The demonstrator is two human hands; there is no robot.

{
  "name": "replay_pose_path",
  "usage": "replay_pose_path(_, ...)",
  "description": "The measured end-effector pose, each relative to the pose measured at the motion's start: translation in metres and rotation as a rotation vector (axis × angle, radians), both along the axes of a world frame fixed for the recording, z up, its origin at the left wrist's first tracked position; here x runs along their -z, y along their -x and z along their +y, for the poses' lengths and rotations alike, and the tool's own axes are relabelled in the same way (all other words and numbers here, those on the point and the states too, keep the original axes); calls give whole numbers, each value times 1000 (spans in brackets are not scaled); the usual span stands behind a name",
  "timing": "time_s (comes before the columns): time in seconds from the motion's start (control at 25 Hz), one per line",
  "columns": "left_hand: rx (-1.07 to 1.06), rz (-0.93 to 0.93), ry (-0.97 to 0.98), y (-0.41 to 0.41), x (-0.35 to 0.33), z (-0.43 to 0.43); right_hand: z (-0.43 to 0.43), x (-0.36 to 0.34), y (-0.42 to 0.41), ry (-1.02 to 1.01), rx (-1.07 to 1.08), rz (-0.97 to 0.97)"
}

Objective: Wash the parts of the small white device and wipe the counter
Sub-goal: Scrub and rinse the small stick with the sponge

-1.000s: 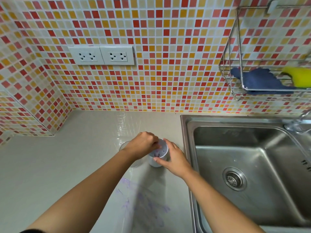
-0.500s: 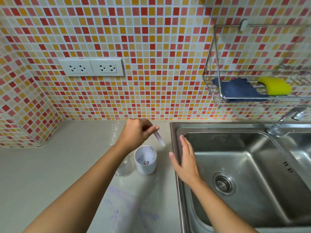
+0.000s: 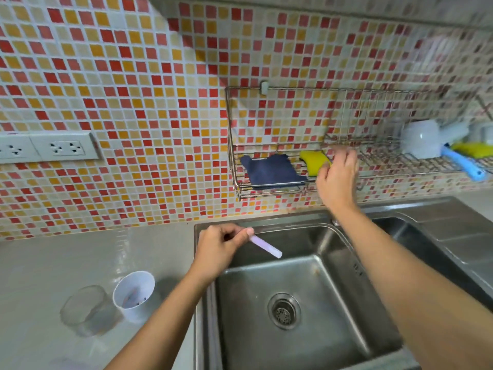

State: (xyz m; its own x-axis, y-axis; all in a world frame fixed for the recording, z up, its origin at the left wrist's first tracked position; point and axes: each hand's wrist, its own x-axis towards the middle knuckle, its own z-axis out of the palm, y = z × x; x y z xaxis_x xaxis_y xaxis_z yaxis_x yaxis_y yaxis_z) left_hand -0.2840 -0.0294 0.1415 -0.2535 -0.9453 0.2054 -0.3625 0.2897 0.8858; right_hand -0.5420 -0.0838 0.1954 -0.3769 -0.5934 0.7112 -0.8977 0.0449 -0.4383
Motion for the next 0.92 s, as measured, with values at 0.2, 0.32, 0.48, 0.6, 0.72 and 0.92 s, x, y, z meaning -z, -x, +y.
replay_pose_path(0.2,-103,94,-25,38,-1,9,-65,-24,44,-680,26,11)
replay_pose_path(0.32,-162,188,-75,53,0,10,-87,-17,52,-848,4,0)
replay_pose_path(0.48,-216,285,-105,73,0,14,-94,-6,55,-970,-57,-30)
replay_pose_path(0.6,-201,371,-134,92,-1,21,-80,-17,54,-713,-76,-76)
replay_pose_path(0.72,-202,462,-139,104,-3,27,-34,-41,51,-333,-289,-228)
replay_pose_path(0.92,-306,690,-348,129,0,34,103,3,43,-231,-660,-325)
